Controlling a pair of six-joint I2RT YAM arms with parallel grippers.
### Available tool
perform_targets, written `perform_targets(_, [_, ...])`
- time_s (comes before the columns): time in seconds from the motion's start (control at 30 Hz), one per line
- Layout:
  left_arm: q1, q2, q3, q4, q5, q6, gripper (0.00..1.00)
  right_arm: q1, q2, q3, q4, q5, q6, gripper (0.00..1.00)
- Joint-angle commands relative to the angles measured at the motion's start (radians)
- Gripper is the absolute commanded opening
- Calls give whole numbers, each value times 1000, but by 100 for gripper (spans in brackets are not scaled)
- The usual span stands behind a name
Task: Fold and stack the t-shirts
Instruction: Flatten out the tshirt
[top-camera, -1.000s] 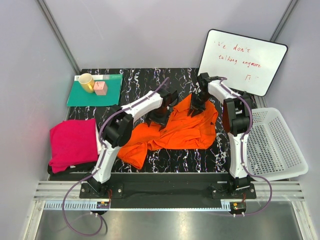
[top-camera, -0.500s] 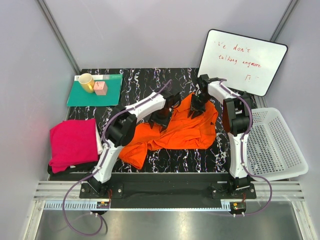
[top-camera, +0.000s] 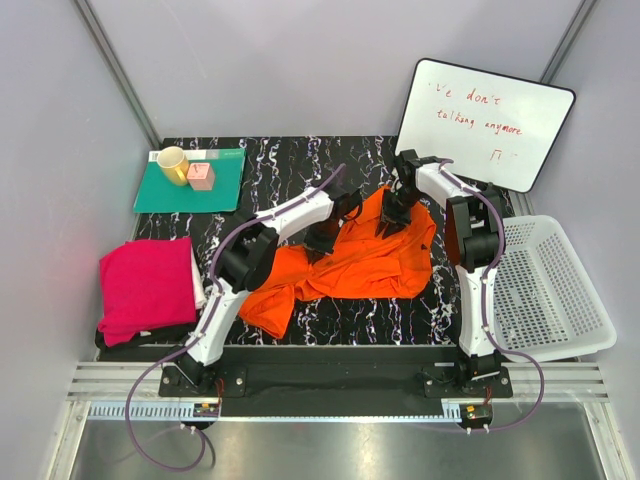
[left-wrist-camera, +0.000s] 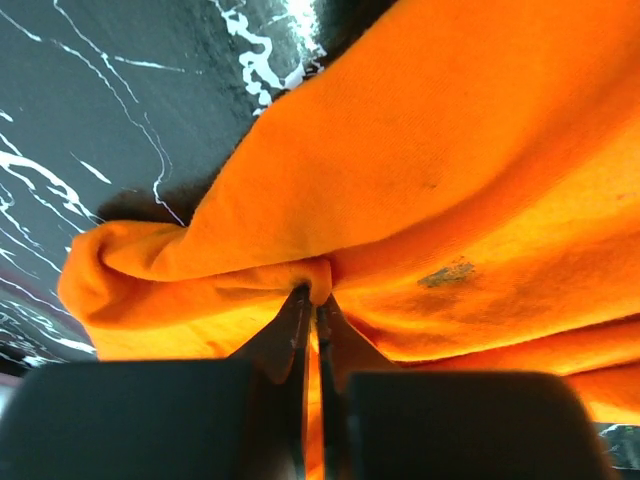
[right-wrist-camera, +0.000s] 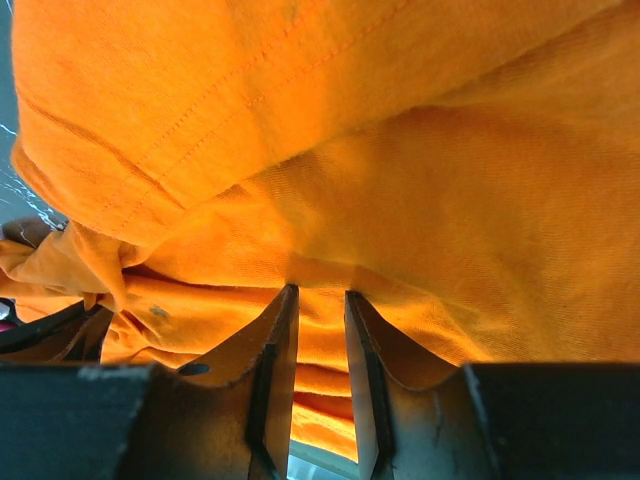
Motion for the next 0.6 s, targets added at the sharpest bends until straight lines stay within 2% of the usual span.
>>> perform_targets(0.0, [-2, -43, 13, -11, -32, -1, 0, 4, -53, -10, 20, -21, 3, 33])
perform_targets(0.33, [18, -161, 4, -80, -142, -13, 0, 4, -39, 7, 22, -25, 8, 33])
perform_targets(0.47, [54, -206, -7, -108, -179, -7, 9, 4, -41, 1, 22, -24, 3, 33])
perform_targets(0.57, [90, -224, -24, -112, -203, 7, 11, 4, -41, -2, 22, -22, -1, 33])
